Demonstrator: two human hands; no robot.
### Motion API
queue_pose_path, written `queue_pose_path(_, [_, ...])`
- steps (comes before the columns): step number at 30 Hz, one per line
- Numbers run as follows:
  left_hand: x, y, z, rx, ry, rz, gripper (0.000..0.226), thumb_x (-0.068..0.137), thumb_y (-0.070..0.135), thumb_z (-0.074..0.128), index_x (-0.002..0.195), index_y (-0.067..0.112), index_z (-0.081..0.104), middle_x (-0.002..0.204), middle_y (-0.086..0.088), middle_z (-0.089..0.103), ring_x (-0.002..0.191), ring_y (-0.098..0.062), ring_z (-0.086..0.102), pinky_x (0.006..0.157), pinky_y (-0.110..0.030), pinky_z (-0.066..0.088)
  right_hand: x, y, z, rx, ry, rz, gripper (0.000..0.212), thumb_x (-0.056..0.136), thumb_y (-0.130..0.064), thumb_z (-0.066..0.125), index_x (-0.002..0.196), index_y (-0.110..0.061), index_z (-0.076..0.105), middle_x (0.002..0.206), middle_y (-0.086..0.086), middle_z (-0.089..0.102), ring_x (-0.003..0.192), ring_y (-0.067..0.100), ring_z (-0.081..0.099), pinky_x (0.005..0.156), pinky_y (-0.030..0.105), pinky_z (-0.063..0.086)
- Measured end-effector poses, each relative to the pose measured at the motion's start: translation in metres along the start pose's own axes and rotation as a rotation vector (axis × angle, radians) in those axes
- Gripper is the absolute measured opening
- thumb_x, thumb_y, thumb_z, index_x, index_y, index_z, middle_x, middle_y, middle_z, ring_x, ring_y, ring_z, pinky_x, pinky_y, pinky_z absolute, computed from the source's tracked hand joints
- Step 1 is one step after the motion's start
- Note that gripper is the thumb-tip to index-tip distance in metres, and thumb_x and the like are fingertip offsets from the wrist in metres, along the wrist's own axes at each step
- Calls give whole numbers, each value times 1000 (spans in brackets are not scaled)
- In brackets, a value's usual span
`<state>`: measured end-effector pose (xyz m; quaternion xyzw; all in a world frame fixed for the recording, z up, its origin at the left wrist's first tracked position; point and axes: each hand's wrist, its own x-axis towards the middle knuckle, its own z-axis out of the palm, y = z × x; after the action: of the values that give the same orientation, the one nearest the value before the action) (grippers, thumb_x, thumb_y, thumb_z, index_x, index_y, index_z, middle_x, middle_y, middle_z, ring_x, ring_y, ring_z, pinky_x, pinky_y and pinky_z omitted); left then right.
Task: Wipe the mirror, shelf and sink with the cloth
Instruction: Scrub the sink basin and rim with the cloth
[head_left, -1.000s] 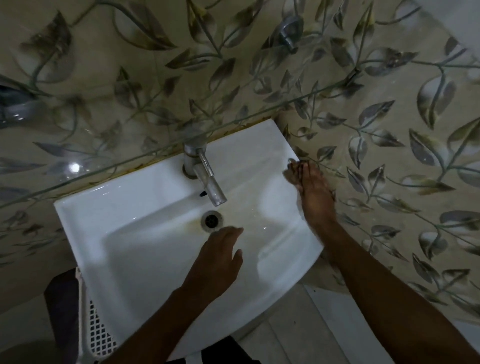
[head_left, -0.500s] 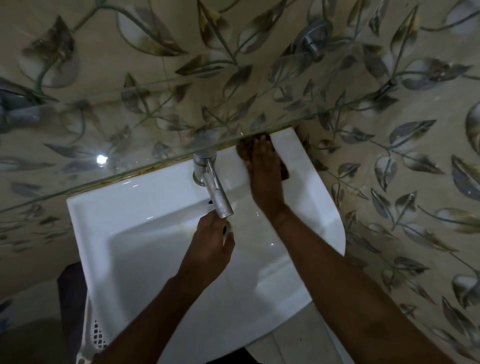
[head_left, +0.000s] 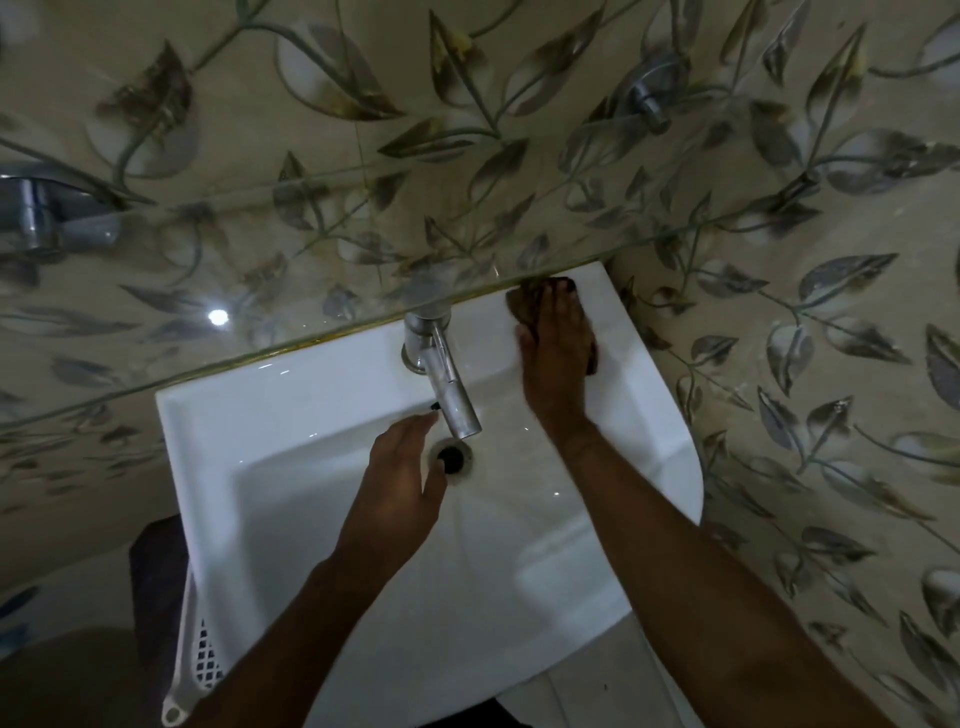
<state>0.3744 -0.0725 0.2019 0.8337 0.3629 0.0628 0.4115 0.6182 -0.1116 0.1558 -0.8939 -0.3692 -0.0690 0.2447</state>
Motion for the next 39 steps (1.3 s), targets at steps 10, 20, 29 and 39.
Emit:
queue_pose_path(10, [-10,-15,-10,21,14,18,53,98,21,56,149,20,41,153,-2,42,143,-16,32,115,-25,21,-12,5,-4,-14,-86,-286,51,102,-15,49,151,-12,38,159,10,36,148,24,31,117,49,30])
queue_pose_path(20, [-15,-26,-30,-44,85,52,57,97,12,56,150,22,40,150,2,43,141,-15,34,116,-26,23,-40,-33,14,19,26,176,54,103,-16,37,154,-3,27,162,17,26,150,35,22,119,53,26])
queue_pose_path(29, [-25,-42,-41,-103,117,7,51,94,4,57,142,22,50,135,0,56,118,-17,56,103,-43,48,-105,-131,34,860,69,491,59,102,-18,41,157,-20,19,165,-2,20,151,8,20,125,36,20])
queue_pose_path(39, [-33,-44,-31,-88,11,61,44,96,15,58,139,24,53,128,16,53,107,-3,55,98,-32,50,-45,-88,24,905,131,1028,57,107,-40,35,156,-16,19,156,4,33,139,22,39,118,33,28])
